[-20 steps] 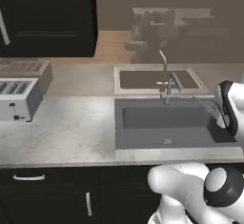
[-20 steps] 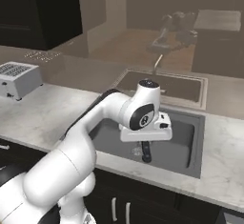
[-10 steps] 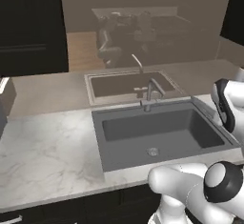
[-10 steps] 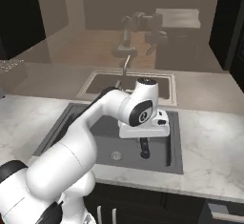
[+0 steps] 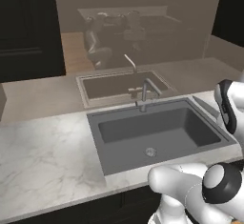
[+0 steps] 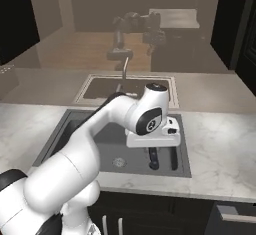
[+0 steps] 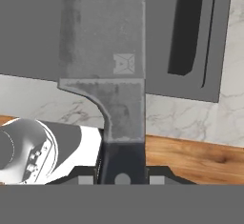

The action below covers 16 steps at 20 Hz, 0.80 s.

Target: Move the cutting board and knife to the sink. Then move spray from the cabinet to the counter.

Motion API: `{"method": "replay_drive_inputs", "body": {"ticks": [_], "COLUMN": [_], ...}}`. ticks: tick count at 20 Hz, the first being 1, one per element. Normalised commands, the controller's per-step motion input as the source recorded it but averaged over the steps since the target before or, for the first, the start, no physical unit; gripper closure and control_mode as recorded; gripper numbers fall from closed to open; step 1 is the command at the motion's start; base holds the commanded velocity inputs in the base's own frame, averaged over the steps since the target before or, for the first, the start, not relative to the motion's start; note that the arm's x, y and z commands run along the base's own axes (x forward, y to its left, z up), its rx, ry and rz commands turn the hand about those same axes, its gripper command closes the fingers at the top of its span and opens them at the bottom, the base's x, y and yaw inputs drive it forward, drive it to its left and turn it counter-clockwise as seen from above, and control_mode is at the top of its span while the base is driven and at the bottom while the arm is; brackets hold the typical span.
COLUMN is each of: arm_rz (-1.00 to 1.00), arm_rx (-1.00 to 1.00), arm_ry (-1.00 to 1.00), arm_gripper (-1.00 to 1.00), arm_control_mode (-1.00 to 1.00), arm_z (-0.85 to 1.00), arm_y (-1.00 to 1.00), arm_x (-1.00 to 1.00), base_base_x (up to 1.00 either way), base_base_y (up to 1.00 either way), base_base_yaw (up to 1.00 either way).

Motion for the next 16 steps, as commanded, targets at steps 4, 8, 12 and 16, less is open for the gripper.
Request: {"method": "replay_drive_inputs", "body": {"ticks": [4,8,12,16], "arm_rz": [0.00,0.00,0.00,0.00], "arm_rx": [0.00,0.00,0.00,0.00], "arm_ry": [0.00,0.00,0.00,0.00], "arm_gripper": [1.00,1.00,1.00,1.00], "arm_control_mode": [1.00,1.00,1.00,1.00], "arm_z": [0.00,0.00,0.00,0.00], "arm_y": [0.00,0.00,0.00,0.00], "arm_x": [0.00,0.00,0.00,0.00], "base_base_x": [0.52,0.25,0.09,0.06], "base_base_y": [0.31,0.00,0.00,0.00], "base_base_yaw": [0.01,0.20,0.25,0.24]}}
